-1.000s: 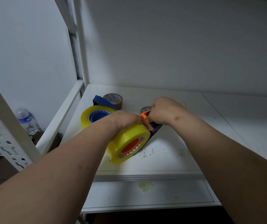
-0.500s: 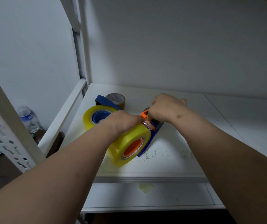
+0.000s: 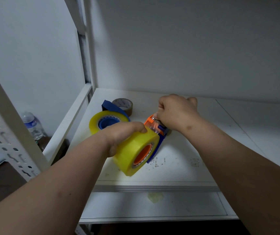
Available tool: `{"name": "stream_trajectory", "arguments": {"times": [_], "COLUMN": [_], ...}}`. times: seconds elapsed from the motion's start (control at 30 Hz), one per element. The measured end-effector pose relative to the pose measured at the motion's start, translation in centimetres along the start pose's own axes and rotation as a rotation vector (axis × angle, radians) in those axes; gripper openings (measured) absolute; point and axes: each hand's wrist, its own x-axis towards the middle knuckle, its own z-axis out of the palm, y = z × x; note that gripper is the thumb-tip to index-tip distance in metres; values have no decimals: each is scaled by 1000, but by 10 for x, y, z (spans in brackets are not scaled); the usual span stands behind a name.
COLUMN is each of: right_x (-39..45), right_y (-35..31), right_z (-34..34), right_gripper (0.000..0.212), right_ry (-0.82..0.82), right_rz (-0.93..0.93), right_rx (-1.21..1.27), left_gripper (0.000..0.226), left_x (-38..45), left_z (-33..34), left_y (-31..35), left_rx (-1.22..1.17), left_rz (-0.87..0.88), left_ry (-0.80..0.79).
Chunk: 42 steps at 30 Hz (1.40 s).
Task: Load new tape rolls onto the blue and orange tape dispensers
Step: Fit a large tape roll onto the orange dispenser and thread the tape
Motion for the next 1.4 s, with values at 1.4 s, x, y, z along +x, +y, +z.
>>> {"name": "stream_trajectory", "arguments": {"times": [1.4], "right_x": [-16], "right_y": [15], "right_z": [-23], "right_gripper": [28], "right_ry": [85], "right_rz": [55], "right_rx": [398], "left_gripper": [77], "left_x": [-15], "left_z": [15], "left_y": [-40], "left_rx": [-180], "left_rz": [307], "left_ry": [45]}}
